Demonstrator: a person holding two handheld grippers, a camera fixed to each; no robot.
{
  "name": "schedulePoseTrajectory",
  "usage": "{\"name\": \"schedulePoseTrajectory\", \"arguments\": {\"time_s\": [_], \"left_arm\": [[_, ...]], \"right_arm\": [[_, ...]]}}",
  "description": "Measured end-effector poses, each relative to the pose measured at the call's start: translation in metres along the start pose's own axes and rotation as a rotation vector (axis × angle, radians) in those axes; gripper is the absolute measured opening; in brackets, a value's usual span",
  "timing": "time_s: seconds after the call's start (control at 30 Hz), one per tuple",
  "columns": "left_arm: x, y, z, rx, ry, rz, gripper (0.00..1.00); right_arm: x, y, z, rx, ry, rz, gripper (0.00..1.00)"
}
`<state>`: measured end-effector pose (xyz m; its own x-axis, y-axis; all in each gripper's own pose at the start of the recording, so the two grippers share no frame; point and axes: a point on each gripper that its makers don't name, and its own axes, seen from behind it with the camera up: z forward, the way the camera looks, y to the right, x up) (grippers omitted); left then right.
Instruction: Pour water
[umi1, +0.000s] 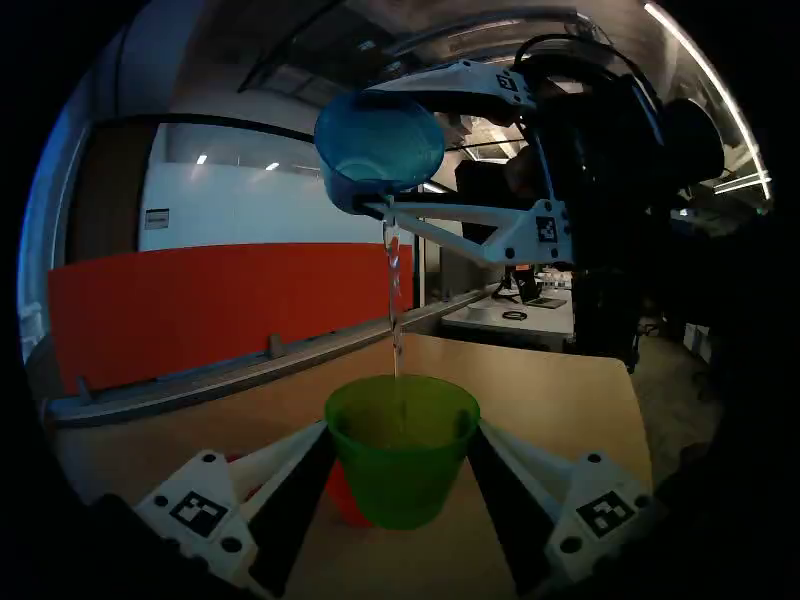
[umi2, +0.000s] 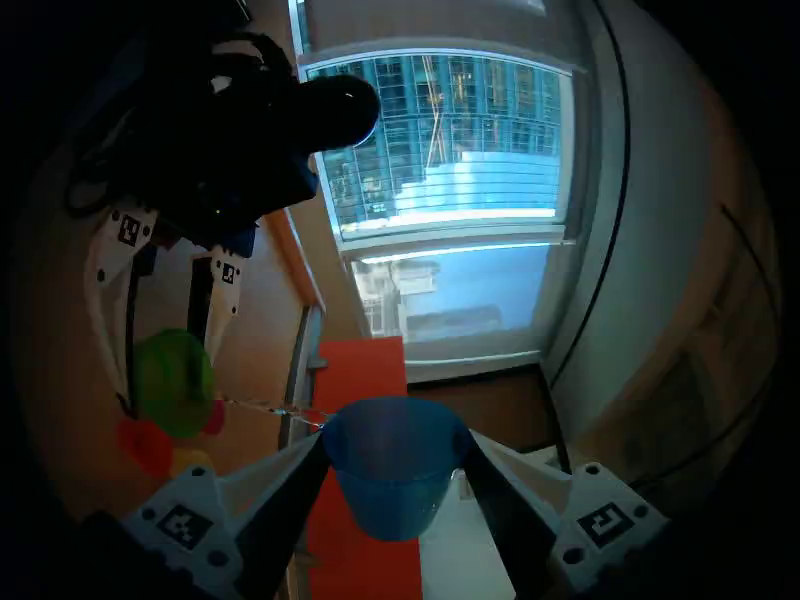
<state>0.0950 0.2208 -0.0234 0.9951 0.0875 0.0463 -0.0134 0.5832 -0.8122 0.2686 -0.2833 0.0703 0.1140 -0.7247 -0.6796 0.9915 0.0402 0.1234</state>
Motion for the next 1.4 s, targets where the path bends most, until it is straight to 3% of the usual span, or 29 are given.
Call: {"name": "schedulePoseTrajectory", "arguments": {"time_s": [1.4], "left_arm": [[0.008,0.001,-0.003,0.006,0.021,-0.007,0.85]], "right_arm": [[0.019,0.010,0.008,-0.025,0.007,-0.174,0.91]]}}
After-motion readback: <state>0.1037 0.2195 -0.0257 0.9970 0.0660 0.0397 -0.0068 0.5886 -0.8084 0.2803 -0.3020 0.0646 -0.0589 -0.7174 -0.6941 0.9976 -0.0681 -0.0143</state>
